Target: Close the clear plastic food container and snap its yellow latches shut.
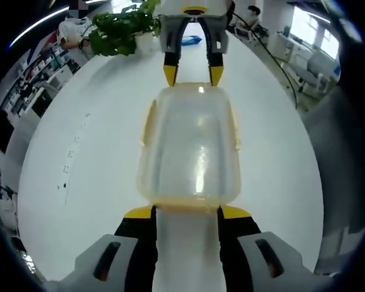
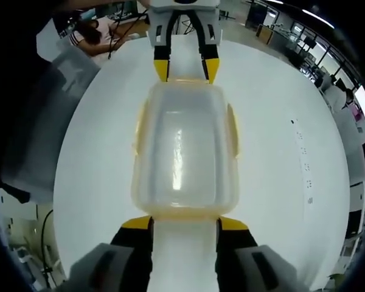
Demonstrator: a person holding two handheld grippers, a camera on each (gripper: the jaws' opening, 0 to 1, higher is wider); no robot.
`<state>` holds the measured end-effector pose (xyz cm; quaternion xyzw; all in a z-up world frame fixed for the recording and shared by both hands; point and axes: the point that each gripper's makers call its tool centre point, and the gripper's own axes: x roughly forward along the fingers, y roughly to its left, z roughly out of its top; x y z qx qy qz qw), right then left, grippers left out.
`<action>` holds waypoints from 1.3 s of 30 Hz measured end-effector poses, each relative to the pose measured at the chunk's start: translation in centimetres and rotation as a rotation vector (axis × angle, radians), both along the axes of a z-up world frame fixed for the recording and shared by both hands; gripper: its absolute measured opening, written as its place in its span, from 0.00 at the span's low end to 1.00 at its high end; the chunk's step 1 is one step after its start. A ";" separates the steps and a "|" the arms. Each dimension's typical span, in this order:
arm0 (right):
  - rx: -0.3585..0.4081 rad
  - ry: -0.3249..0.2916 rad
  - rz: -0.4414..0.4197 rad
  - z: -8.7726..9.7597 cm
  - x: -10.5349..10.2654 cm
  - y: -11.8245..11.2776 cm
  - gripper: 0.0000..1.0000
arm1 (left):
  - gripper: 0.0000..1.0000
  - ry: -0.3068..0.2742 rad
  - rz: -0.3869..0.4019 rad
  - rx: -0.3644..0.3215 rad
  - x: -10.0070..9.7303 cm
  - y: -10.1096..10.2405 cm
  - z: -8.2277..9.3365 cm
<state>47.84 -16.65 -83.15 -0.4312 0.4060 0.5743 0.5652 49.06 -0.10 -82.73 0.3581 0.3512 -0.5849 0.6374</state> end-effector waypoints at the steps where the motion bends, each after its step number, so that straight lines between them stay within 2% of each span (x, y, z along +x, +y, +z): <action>1: 0.004 -0.003 -0.003 0.0 0.1 -0.1 0.40 | 0.37 -0.005 0.000 -0.002 0.0 0.1 0.1; 2: 0.005 -0.004 -0.004 0.0 0.1 -0.1 0.42 | 0.38 -0.017 -0.003 -0.010 0.1 0.1 0.2; 4: 0.008 -0.001 -0.013 0.1 0.0 -0.4 0.43 | 0.44 0.000 0.015 -0.052 -0.2 0.0 0.4; 6: 0.023 0.006 -0.018 0.3 -0.2 -0.5 0.45 | 0.50 -0.002 0.015 -0.054 -0.3 0.7 0.5; 10: 0.099 0.003 -0.049 1.4 -0.7 0.0 0.48 | 0.49 -0.027 0.012 -0.062 -0.8 1.5 1.3; 15: 0.243 -0.010 -0.121 3.2 -0.3 0.9 0.44 | 0.44 -0.029 0.101 -0.206 -0.5 0.7 3.8; 16: 0.280 -0.003 -0.150 3.7 -0.2 1.1 0.42 | 0.40 -0.035 0.093 -0.202 -0.4 0.8 3.9; 18: 0.306 0.003 -0.174 4.0 0.0 1.1 0.41 | 0.37 -0.038 0.086 -0.197 -0.2 0.8 4.0; 20: 0.296 -0.007 -0.167 4.0 0.2 1.0 0.38 | 0.40 -0.033 0.096 -0.212 0.2 0.5 4.1; 25: 0.306 -0.007 -0.155 4.3 0.3 1.8 0.36 | 0.39 -0.013 0.105 -0.254 0.2 -0.6 4.4; 34: 0.302 0.000 -0.085 3.8 0.3 5.1 0.36 | 0.39 -0.007 0.052 -0.242 -0.7 -4.0 3.8; 37: 0.306 0.006 -0.070 3.8 0.3 6.2 0.36 | 0.38 -0.012 0.048 -0.234 -0.5 -4.6 3.6; 39: 0.308 0.009 -0.056 3.9 0.2 7.0 0.36 | 0.39 0.006 0.053 -0.245 -0.3 -5.1 3.5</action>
